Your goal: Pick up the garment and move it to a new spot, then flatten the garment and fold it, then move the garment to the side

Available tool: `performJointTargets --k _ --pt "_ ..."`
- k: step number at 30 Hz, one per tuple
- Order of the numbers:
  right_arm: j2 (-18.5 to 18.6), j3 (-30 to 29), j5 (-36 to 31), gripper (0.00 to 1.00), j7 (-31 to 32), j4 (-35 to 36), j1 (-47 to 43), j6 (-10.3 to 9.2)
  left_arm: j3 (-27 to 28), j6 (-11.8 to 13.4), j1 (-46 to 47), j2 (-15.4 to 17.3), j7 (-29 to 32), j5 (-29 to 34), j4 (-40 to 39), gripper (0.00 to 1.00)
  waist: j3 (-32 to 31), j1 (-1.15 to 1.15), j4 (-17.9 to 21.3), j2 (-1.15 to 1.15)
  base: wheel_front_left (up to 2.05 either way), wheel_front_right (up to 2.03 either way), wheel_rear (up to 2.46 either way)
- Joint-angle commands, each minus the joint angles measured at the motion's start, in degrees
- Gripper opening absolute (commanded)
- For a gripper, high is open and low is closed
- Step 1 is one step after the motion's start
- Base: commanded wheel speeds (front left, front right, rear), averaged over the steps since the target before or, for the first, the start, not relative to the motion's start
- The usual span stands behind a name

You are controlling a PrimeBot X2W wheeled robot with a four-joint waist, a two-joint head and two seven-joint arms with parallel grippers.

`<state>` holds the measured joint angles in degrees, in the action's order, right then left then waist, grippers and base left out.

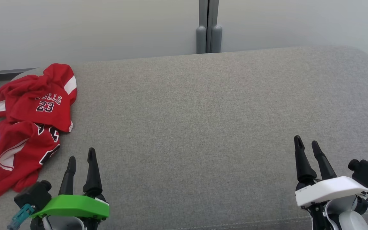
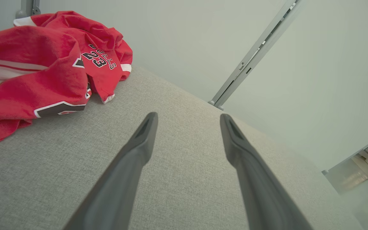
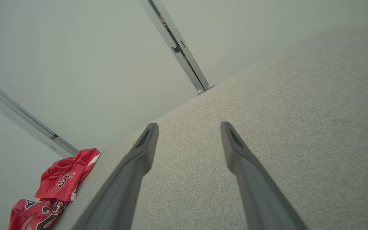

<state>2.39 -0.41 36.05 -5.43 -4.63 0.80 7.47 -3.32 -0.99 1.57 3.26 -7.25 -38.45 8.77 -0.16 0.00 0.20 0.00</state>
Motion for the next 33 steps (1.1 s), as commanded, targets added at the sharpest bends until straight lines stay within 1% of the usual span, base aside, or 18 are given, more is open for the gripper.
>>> performJointTargets --k 1,8,16,33 --pt "0.36 0.45 -2.71 1.00 -0.86 0.99 0.00 0.02 -0.02 0.26 -0.59 0.63 -0.75 2.51 -0.45 1.00 -0.06 0.00 0.03 0.00 0.00 0.00 0.00" --pt "0.38 1.77 -7.92 1.00 -2.08 0.71 -0.23 0.02 -0.36 0.73 -1.59 0.82 -1.74 7.17 -0.23 1.00 -0.27 0.00 0.07 0.00 0.00 0.00 0.00" --pt "0.43 2.88 -12.33 1.00 -3.25 0.58 0.46 0.03 -0.40 1.06 -2.14 0.88 -2.71 11.16 0.10 1.00 -0.48 0.00 0.02 0.00 0.00 0.00 0.00" --pt "0.51 4.36 -22.20 1.00 -5.98 -0.40 0.77 0.02 -0.79 1.04 -3.10 0.93 -4.86 19.74 1.59 1.00 -0.69 0.00 0.19 0.00 0.00 0.00 0.00"
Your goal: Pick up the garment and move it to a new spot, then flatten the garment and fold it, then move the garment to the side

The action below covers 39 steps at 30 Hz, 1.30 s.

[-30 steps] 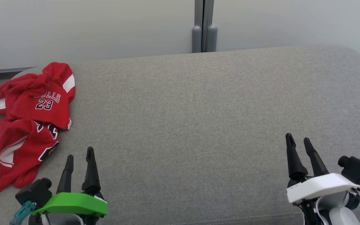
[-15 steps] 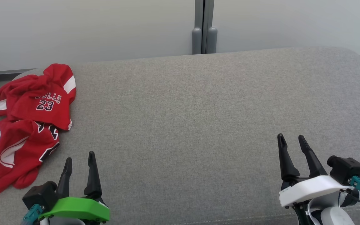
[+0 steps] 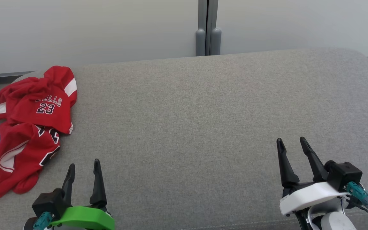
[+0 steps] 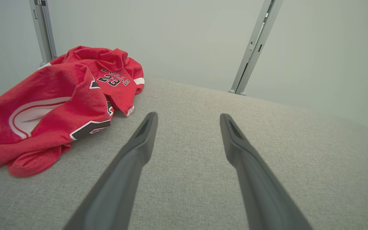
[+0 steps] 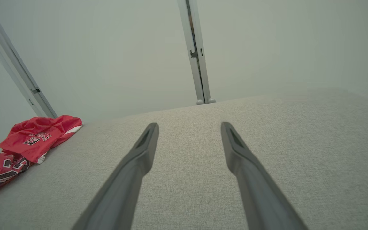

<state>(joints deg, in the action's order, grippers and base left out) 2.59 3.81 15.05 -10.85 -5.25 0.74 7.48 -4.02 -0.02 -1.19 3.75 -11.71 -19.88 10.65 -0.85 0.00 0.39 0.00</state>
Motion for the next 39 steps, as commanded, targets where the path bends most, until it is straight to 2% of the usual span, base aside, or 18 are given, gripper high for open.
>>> performJointTargets --k 1,32,39 --pt "0.32 0.24 -1.64 1.00 -0.64 0.23 0.78 0.01 -0.10 0.10 -0.43 0.42 -0.54 1.56 -0.18 1.00 -0.01 0.00 0.01 0.00 0.00 0.00 0.00" --pt "0.41 1.16 -11.45 1.00 -4.34 -2.33 0.45 0.02 -0.53 0.52 -2.25 -0.15 -3.46 10.73 0.89 1.00 -0.38 0.00 0.18 0.00 0.00 0.00 0.00" --pt "0.41 0.82 -10.82 1.00 -4.43 -2.53 0.56 0.01 -0.39 0.27 -1.96 -0.13 -3.52 10.59 1.53 1.00 -0.41 0.00 0.20 0.00 0.00 0.00 0.00"
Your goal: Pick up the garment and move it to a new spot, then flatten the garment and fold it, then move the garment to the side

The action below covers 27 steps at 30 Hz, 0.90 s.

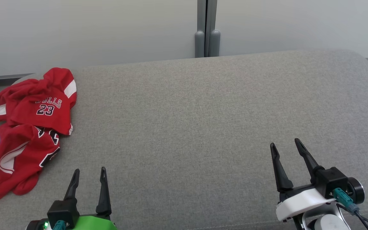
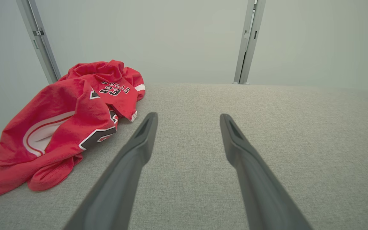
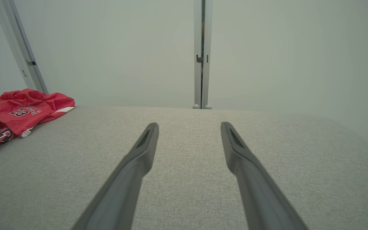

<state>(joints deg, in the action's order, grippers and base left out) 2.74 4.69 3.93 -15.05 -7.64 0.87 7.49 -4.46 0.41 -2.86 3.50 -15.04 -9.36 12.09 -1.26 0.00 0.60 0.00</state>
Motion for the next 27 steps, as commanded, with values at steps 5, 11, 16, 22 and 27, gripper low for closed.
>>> performJointTargets --k 5,11,16,22,27 --pt "0.25 -0.38 1.06 1.00 -0.23 -0.27 0.50 0.00 0.01 -0.20 -0.06 0.08 -0.19 -0.36 0.40 1.00 -0.02 0.00 0.00 0.00 0.00 0.00 0.00" --pt "0.24 -0.50 0.69 1.00 -0.23 -0.14 0.57 0.00 0.02 -0.15 0.18 0.13 -0.19 -0.53 0.54 1.00 0.01 0.00 -0.01 0.00 0.00 0.00 0.00" --pt "0.24 -0.35 0.51 1.00 -0.23 -0.07 0.46 0.00 -0.01 -0.15 0.29 0.21 -0.19 -0.57 0.57 1.00 -0.02 0.00 -0.05 0.00 0.00 0.00 0.00" --pt "0.24 -0.31 0.52 1.00 -0.23 -0.03 0.28 0.00 -0.07 -0.14 0.30 0.30 -0.19 -0.64 0.61 1.00 -0.06 0.00 -0.14 0.00 0.00 0.00 0.00" --pt "0.25 -0.68 0.46 1.00 -0.23 0.20 -0.16 0.00 -0.25 -0.30 0.58 0.35 -0.19 -0.64 0.71 1.00 -0.08 0.00 -0.70 0.00 0.00 0.00 0.00"
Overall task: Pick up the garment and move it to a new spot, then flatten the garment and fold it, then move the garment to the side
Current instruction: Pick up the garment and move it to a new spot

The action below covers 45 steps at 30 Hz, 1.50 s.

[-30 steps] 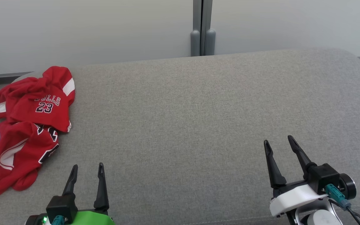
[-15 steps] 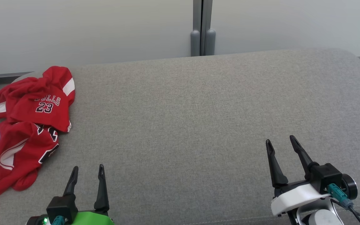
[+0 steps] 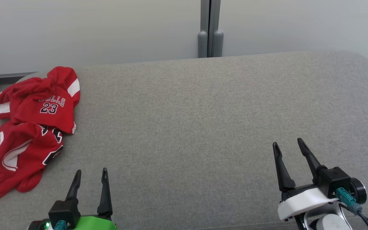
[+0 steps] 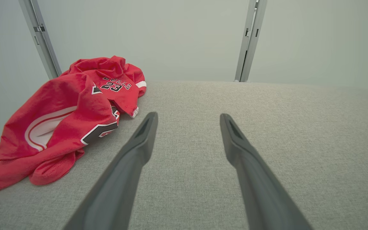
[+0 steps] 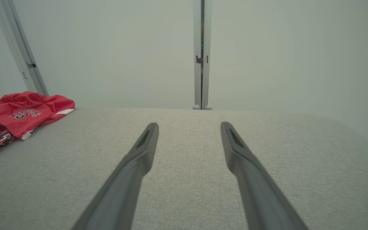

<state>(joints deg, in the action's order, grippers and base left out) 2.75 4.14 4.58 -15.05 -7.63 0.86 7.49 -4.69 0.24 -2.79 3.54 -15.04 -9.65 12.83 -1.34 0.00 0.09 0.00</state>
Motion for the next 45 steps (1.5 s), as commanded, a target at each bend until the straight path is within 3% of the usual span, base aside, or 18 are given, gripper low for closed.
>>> performJointTargets --k 1,9,19,26,37,45 --pt "0.23 -0.19 -0.08 1.00 -0.23 0.22 -0.26 0.00 -0.06 -0.14 0.63 0.32 -0.19 -0.30 -0.01 1.00 0.01 0.00 -0.52 0.00 0.00 0.00 0.00" --pt "0.21 -0.23 0.49 1.00 -0.23 0.27 -0.46 0.00 -0.09 0.37 1.54 0.61 -0.16 -0.23 -0.48 1.00 0.17 0.00 -5.30 0.00 0.00 0.00 0.00" --pt "0.22 -0.27 1.19 1.00 -0.23 0.51 -0.29 0.00 -0.22 0.94 1.25 0.99 0.06 -0.83 -0.66 1.00 -0.05 0.00 -17.15 0.00 0.00 0.00 0.00" --pt "0.23 0.02 1.26 1.00 -0.23 0.22 0.08 0.00 -0.03 1.36 0.39 1.36 0.01 -1.39 -0.77 1.00 -0.15 0.00 -22.58 0.00 0.00 0.00 0.00" --pt "0.22 -0.80 2.62 1.00 -0.22 0.53 -1.36 0.00 0.42 0.77 2.05 3.16 2.59 -2.60 -1.98 1.00 -0.36 0.00 -24.28 0.00 0.00 0.00 0.00" --pt "0.23 -1.65 1.78 1.00 -0.22 0.93 -1.64 0.00 -0.54 -2.16 9.37 7.44 10.18 -2.27 -4.36 1.00 0.15 0.00 -22.58 0.00 0.00 0.00 0.00"
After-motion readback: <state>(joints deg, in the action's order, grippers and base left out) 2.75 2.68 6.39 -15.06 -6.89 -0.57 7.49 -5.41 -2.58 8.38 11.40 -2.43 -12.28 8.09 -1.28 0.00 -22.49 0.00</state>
